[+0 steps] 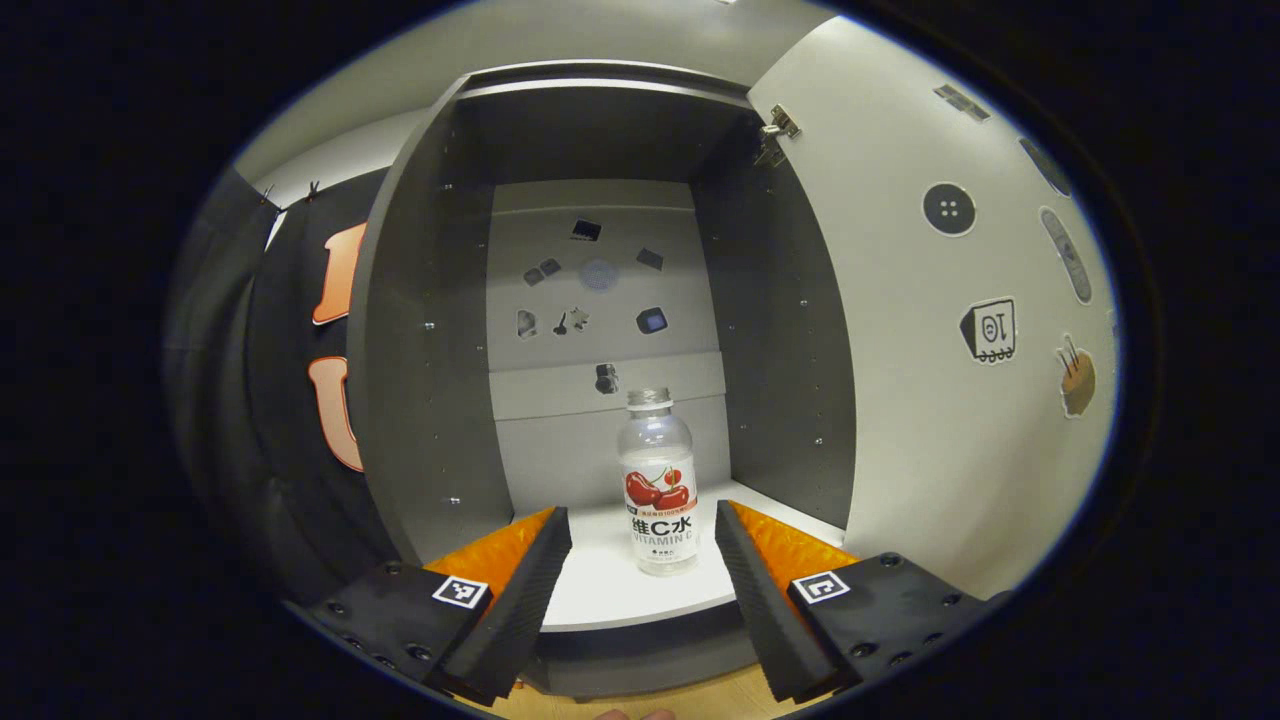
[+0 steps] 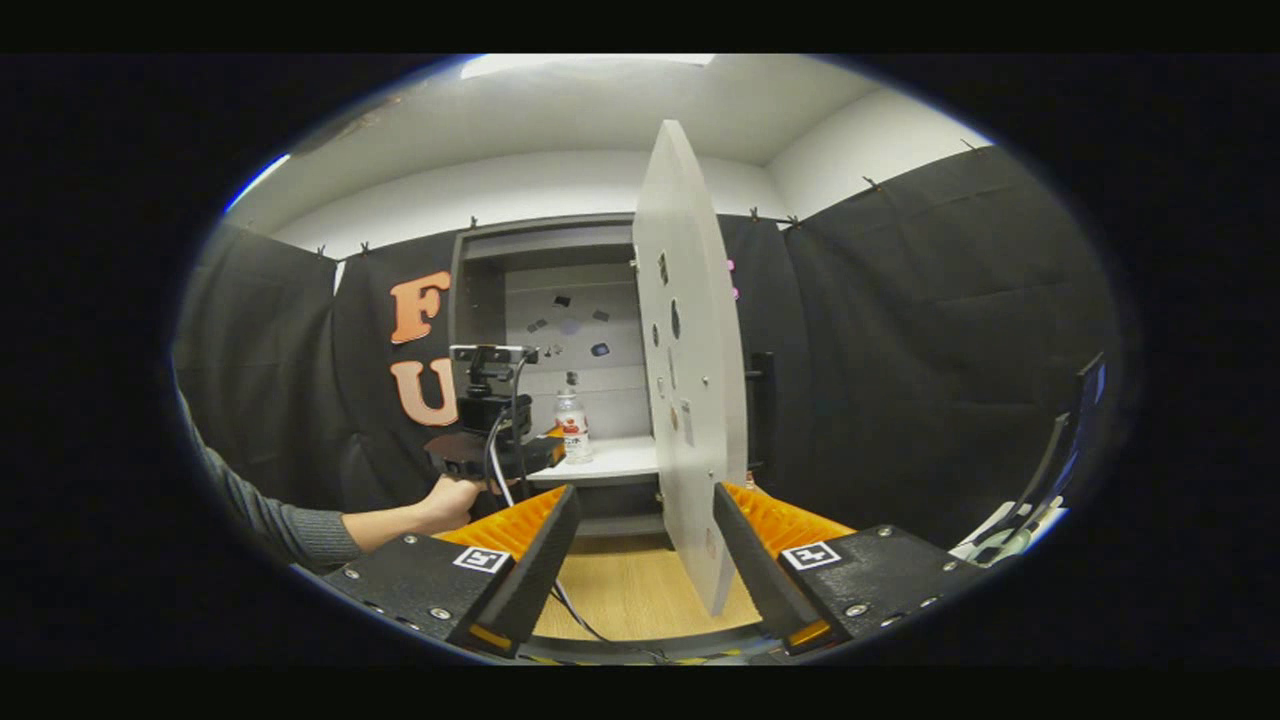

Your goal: Open the cabinet door with the right hand, grasp the bottle in the cabinet with the left hand and place it on the coaster, then close the cabinet door with the right hand.

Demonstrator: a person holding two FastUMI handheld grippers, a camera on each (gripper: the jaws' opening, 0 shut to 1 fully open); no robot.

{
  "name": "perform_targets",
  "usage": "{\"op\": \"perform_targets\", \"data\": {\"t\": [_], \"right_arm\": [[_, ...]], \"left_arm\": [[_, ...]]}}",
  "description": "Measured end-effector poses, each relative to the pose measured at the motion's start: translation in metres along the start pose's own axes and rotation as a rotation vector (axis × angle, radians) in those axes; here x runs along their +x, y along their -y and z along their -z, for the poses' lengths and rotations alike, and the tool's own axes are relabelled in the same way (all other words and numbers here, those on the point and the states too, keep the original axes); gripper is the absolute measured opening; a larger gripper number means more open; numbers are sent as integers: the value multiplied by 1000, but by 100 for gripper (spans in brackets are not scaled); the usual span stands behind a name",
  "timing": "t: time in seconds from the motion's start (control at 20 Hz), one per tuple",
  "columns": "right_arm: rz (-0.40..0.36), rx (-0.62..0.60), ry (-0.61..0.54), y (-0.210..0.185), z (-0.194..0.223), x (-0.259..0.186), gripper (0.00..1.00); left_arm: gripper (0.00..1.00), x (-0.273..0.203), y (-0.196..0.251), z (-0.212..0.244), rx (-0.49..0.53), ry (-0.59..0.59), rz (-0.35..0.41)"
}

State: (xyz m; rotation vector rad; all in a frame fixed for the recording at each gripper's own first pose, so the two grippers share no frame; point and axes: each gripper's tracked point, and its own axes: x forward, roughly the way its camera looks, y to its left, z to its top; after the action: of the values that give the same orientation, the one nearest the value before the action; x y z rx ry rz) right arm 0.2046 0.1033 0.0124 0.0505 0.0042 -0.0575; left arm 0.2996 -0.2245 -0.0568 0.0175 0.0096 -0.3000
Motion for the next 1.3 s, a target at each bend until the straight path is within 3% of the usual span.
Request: {"op": "perform_targets", "data": {"t": [0.05, 0.75, 0.9, 0.95, 1.0, 1.25, 1.3], "right_arm": [[-3, -5, -4, 0, 1, 2, 84], [-28, -20, -41, -2, 5, 1, 85], [-44, -23, -47, -5, 6, 1, 85], [-46, -25, -48, -5, 6, 1, 89], [-48, -26, -52, -4, 7, 1, 85], [-64, -22, -64, -6, 10, 2, 85], [-63, -22, -67, -5, 10, 2, 89]], "left_arm": [[95, 6, 2, 1, -11, -2, 0], [94, 71, 8, 14, -65, -4, -34], [95, 85, 8, 12, -56, 4, -41], [95, 89, 9, 12, -48, 6, -45], [95, 94, 11, 12, -42, 4, -41], [94, 111, 18, 13, -22, 11, -41], [95, 113, 18, 14, -18, 8, -44]]}}
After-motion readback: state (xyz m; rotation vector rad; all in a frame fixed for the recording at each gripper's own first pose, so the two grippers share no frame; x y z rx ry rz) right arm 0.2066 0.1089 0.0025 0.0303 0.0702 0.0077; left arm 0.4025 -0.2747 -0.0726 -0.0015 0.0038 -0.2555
